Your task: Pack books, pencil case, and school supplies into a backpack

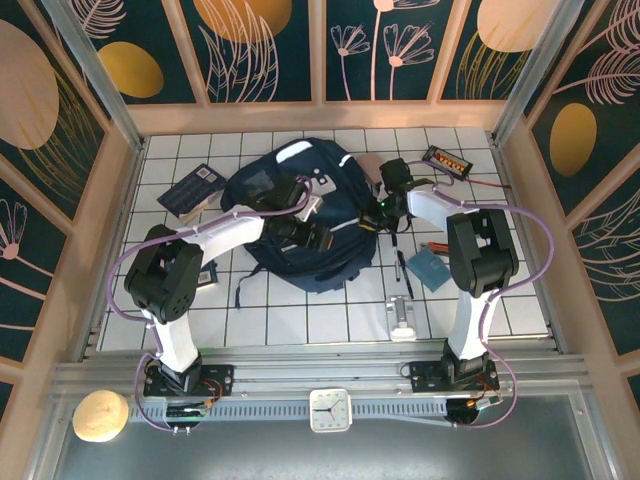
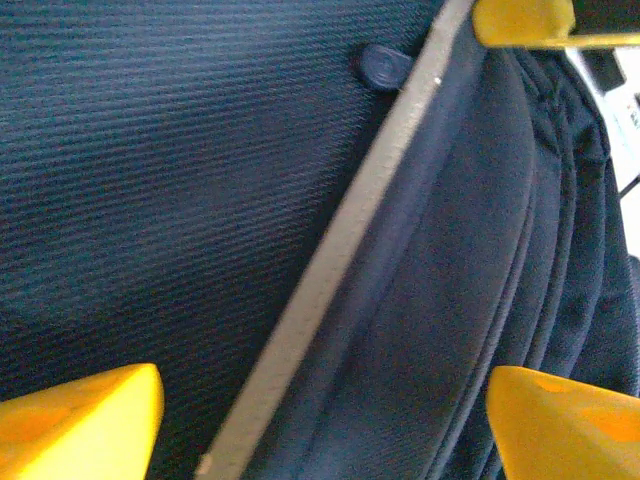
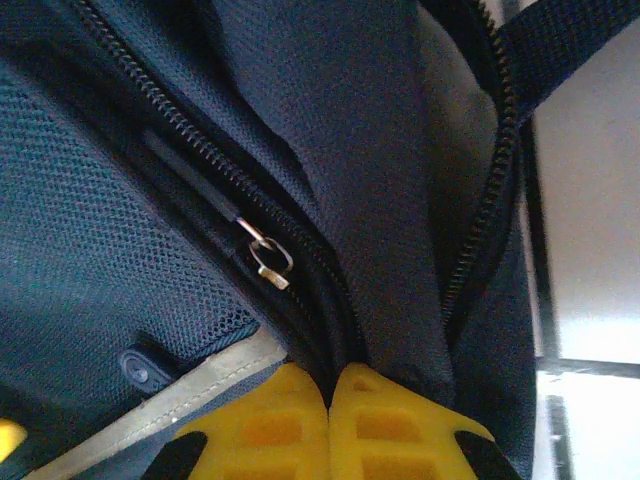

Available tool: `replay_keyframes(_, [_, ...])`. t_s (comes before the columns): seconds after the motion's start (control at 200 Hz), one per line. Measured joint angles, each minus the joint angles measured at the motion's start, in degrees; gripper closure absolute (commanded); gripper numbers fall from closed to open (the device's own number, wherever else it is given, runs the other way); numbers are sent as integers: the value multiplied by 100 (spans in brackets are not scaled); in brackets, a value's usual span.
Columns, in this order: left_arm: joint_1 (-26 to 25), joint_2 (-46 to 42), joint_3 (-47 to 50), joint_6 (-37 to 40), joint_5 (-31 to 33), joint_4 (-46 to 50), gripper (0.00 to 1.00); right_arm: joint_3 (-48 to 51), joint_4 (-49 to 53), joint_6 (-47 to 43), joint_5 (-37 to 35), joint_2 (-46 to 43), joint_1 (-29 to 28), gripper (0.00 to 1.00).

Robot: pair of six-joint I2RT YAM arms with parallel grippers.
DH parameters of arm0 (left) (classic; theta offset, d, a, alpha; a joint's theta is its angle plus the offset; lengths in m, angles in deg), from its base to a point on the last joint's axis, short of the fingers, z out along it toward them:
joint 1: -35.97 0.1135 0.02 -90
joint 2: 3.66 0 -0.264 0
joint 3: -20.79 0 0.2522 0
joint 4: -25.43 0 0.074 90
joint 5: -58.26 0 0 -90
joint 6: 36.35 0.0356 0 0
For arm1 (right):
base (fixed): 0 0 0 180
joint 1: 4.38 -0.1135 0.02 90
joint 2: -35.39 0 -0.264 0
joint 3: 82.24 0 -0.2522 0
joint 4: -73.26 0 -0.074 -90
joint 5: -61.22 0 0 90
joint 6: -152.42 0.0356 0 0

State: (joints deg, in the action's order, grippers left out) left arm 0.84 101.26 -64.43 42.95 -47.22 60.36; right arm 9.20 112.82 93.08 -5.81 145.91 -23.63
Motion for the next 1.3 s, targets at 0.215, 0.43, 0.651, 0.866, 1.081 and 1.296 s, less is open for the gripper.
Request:
replay_keyframes(0.215, [-542, -92, -94, 376, 758, 221, 6, -210, 175, 402, 269, 0, 57, 100])
replay_keyframes(0.43, [942, -1497, 498, -590, 1556, 286, 4, -297, 273, 374, 223, 0, 251, 82])
replay_keyframes(0.651, [3130, -3047, 1606, -1720, 1908, 363, 5, -1366, 1311, 118, -1021, -20, -221, 37])
replay_keyframes(0.866, [4428, -3268, 2245, -2264, 1878, 518, 6, -1996, 588, 181, 52, -94, -1534, 42])
replay_keyframes(1.081, [5466, -2889, 2564, -2422, 1598, 212, 22, -3287, -927, 721, 1543, 1631, -2439, 47])
replay_keyframes(1.296, [5633, -1930, 2511, -2046, 1482, -74, 25, -4264, -1427, 1156, 2085, 3217, -2927, 47])
